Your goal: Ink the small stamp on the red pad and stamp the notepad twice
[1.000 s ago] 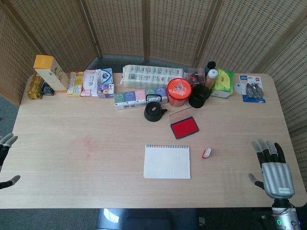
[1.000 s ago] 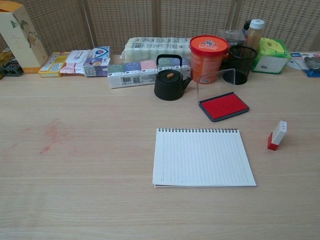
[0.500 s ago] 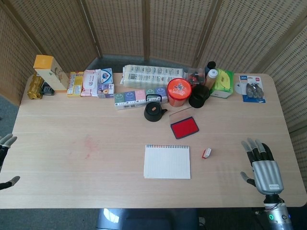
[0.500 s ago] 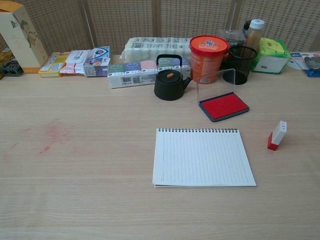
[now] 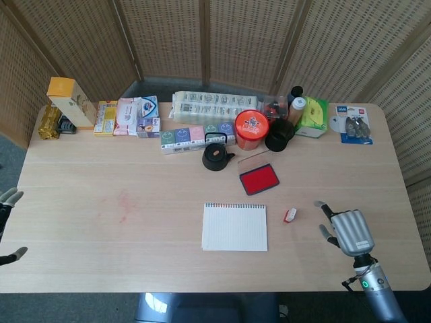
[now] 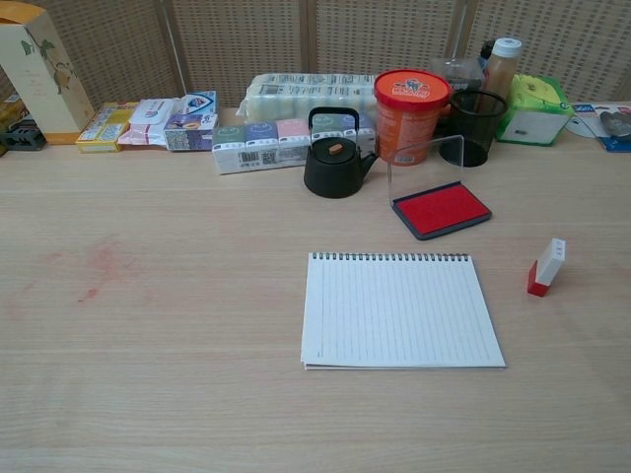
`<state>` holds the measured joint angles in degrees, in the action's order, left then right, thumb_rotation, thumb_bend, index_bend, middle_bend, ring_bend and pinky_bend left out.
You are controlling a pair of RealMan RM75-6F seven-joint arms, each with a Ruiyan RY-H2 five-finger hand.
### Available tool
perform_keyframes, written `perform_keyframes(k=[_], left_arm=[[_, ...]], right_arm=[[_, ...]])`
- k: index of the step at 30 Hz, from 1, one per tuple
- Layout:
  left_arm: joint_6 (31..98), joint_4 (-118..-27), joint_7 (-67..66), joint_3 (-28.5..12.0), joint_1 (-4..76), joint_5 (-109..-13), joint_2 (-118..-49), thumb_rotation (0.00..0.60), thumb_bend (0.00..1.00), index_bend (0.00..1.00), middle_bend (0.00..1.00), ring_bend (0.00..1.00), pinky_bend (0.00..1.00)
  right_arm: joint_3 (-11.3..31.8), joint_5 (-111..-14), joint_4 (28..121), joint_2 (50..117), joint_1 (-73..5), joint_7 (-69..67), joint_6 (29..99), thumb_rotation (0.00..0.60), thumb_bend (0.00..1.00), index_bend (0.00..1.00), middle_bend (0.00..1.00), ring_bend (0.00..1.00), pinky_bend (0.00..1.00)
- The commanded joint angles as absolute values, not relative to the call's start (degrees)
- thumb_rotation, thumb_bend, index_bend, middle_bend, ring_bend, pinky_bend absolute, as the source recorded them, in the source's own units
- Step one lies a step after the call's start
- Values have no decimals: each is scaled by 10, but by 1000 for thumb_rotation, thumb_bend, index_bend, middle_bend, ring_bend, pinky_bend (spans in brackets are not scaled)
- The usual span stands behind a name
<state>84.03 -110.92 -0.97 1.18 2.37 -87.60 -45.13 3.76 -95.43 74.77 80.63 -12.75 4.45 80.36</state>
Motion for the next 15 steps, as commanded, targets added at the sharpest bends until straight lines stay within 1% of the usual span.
perform_keyframes(k=[1, 5, 15], left_arm=[[835, -1110, -16, 10, 26, -870, -454, 600, 0, 0, 0, 0, 3], [828, -1110, -21, 9, 29, -862, -457, 600, 0, 0, 0, 0, 3], [818, -1111, -28, 6, 34, -849, -459, 600, 0, 0, 0, 0, 3]], right_arm=[[30, -950, 744, 806, -148, 28, 767, 600, 367, 303, 924, 1000, 1000], [22, -950, 747, 801, -163, 12, 740, 600, 366, 305, 941, 1000, 1000], [12, -958, 736, 803, -204, -6, 689, 600, 367, 317, 944, 1000, 1000]])
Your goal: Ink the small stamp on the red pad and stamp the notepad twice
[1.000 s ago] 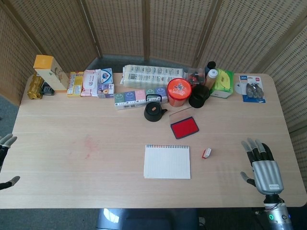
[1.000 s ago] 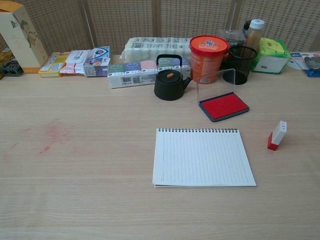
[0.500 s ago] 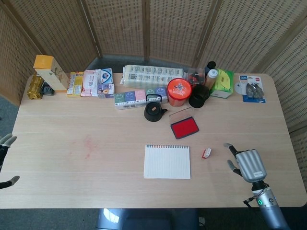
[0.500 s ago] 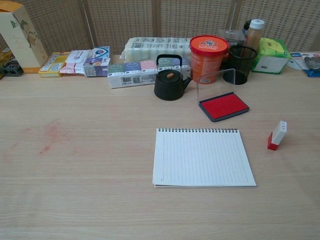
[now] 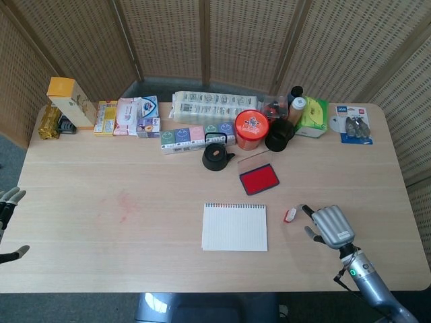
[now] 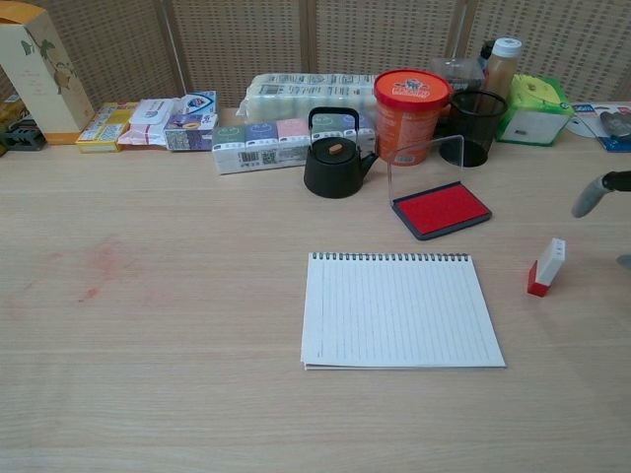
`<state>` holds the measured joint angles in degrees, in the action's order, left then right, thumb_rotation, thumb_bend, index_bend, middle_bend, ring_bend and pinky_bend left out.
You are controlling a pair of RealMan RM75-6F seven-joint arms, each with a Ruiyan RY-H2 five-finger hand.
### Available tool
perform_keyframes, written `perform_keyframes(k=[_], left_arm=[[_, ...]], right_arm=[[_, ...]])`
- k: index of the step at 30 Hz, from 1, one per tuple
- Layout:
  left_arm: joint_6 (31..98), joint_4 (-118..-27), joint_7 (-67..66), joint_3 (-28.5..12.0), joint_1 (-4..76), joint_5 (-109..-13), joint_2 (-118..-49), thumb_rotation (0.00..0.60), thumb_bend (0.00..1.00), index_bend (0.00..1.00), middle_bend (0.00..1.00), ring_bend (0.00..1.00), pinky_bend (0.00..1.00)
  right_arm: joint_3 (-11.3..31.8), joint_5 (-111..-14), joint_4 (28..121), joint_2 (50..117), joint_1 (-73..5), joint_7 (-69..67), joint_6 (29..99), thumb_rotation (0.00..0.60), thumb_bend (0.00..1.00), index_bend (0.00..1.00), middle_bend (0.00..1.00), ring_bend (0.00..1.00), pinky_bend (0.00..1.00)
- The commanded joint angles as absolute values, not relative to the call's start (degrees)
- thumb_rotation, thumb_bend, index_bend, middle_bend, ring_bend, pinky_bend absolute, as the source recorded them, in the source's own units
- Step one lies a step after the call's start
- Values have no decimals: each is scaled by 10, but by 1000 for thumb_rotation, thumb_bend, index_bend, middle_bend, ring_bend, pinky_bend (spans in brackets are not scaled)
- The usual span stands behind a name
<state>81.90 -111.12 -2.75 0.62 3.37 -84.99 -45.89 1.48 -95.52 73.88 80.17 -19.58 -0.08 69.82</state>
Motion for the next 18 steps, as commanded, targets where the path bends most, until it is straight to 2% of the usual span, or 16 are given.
perform_keyframes(k=[1, 6, 18], left_arm=[[817, -1111, -30, 5, 35, -847, -460, 600, 0, 0, 0, 0, 3], [812, -1111, -40, 4, 37, -838, -464, 600, 0, 0, 0, 0, 3], [805, -1115, -63, 1, 40, -819, -474, 600, 0, 0, 0, 0, 3]], right_arm=[[11, -959, 732, 805, -213, -11, 679, 600, 367, 318, 944, 1000, 1000], [8, -967, 691, 820, -243, -30, 653, 600, 368, 324, 944, 1000, 1000], [-13, -990, 622, 839, -271, -29, 649, 600, 369, 339, 941, 1000, 1000]])
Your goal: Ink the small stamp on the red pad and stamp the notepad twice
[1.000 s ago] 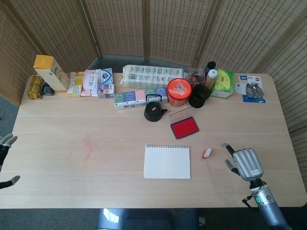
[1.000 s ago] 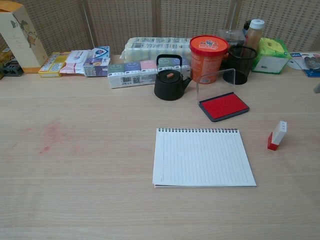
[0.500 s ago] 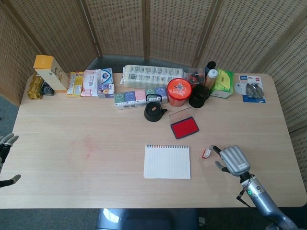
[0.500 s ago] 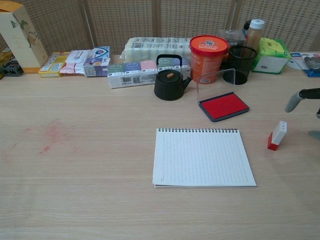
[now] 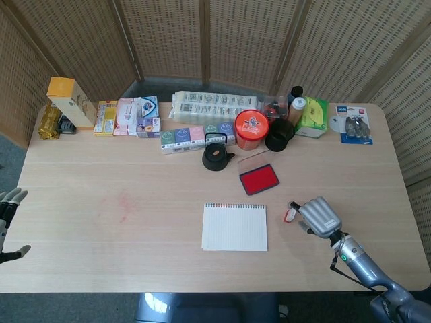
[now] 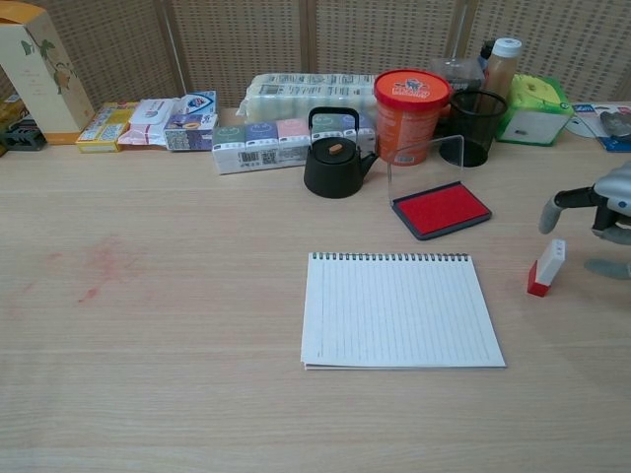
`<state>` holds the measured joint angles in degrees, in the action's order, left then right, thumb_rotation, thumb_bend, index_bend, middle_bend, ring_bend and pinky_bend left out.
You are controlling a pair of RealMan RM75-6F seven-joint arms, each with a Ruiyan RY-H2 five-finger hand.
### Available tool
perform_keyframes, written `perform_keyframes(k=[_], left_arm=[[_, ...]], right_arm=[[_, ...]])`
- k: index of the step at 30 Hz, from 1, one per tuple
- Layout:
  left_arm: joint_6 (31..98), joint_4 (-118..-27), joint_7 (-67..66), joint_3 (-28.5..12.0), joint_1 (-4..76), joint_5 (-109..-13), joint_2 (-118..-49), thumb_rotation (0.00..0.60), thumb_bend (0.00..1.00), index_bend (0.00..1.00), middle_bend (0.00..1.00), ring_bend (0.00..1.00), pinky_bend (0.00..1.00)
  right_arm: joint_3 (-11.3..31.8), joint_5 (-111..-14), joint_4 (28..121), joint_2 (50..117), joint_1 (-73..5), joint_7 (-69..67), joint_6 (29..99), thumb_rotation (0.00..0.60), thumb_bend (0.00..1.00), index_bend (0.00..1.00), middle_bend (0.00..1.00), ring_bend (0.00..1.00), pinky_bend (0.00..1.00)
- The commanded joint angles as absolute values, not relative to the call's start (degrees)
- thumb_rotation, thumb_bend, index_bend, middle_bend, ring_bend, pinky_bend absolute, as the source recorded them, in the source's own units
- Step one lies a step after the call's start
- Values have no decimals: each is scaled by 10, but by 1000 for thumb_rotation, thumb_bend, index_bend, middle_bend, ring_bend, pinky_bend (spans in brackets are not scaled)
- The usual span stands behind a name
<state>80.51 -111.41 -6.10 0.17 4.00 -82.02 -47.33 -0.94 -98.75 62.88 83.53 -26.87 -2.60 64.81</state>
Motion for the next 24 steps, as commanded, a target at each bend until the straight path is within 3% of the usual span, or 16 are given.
perform_keyframes(k=[1, 24], left_arm=[[805, -1115, -64, 1, 40, -818, -475, 600, 0, 0, 0, 0, 3], [803, -1115, -63, 0, 42, -812, -475, 600, 0, 0, 0, 0, 3]], right_arm=[[-15, -991, 617, 842, -272, -28, 651, 600, 368, 339, 940, 1000, 1000], [-22, -981, 548, 894, -291, -29, 664, 600, 368, 303, 933, 1000, 1000]])
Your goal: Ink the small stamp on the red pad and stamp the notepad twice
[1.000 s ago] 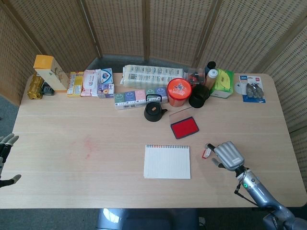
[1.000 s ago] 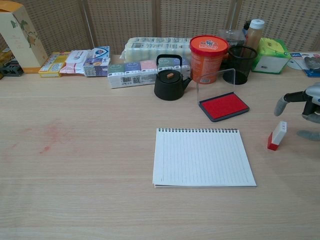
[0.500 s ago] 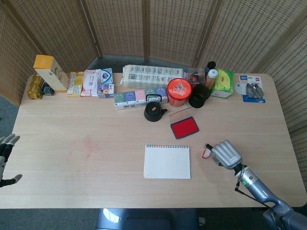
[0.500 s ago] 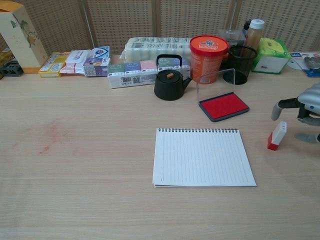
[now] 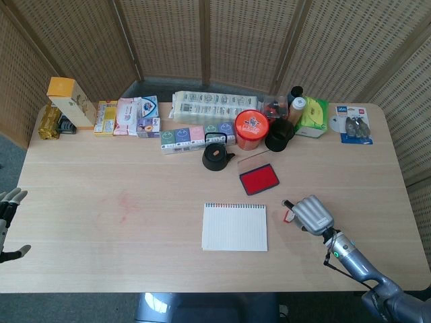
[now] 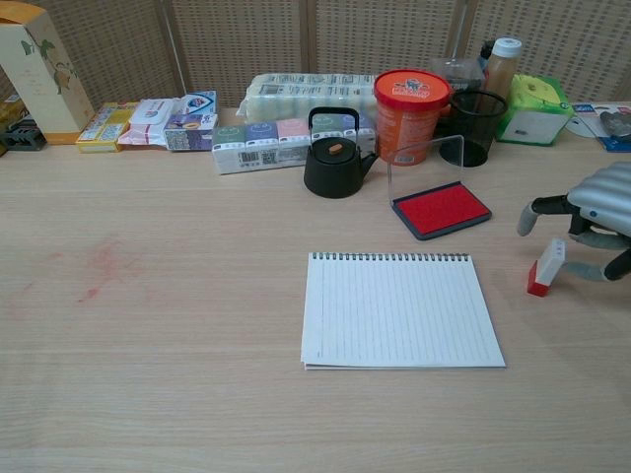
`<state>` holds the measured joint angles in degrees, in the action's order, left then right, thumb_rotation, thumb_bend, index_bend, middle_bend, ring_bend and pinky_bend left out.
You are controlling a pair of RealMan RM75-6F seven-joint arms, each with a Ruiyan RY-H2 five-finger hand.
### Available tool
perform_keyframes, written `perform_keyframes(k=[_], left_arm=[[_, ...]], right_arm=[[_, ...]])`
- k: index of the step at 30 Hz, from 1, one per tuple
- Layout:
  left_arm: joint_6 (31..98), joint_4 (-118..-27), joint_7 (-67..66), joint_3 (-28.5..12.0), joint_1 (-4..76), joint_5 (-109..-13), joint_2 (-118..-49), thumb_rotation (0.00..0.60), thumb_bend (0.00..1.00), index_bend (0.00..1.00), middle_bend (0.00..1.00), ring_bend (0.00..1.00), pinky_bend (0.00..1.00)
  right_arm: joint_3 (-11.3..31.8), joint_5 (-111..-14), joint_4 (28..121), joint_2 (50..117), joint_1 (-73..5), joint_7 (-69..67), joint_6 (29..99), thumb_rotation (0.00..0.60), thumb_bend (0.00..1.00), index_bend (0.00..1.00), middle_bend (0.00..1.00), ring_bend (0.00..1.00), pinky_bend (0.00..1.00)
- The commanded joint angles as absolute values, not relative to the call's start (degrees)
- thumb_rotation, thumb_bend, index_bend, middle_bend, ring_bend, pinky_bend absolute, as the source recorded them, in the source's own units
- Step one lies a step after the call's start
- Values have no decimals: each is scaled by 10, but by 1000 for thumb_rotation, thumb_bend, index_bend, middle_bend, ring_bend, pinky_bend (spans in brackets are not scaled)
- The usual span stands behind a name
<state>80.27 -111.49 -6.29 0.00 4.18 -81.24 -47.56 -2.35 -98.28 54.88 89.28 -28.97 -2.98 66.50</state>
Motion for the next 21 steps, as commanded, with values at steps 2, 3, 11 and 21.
perform_keyframes(k=[2, 3, 11, 21], left_arm=[[801, -1115, -62, 0, 42, -812, -475, 600, 0, 0, 0, 0, 3], [801, -1115, -62, 0, 43, -812, -475, 600, 0, 0, 0, 0, 3], [800, -1115, -60, 0, 43, -812, -475, 600, 0, 0, 0, 0, 3], [802, -1116, -55, 1, 43, -817, -472, 600, 0, 0, 0, 0, 3]], right_arm=[[-19, -976, 548, 896, -292, -29, 662, 600, 368, 303, 933, 1000, 1000], [-17, -971, 549, 898, -294, -30, 661, 600, 368, 303, 933, 1000, 1000], [0, -942, 559, 912, -294, -19, 658, 600, 368, 303, 933, 1000, 1000], [-3, -925, 586, 914, -292, 5, 645, 600, 368, 293, 933, 1000, 1000]])
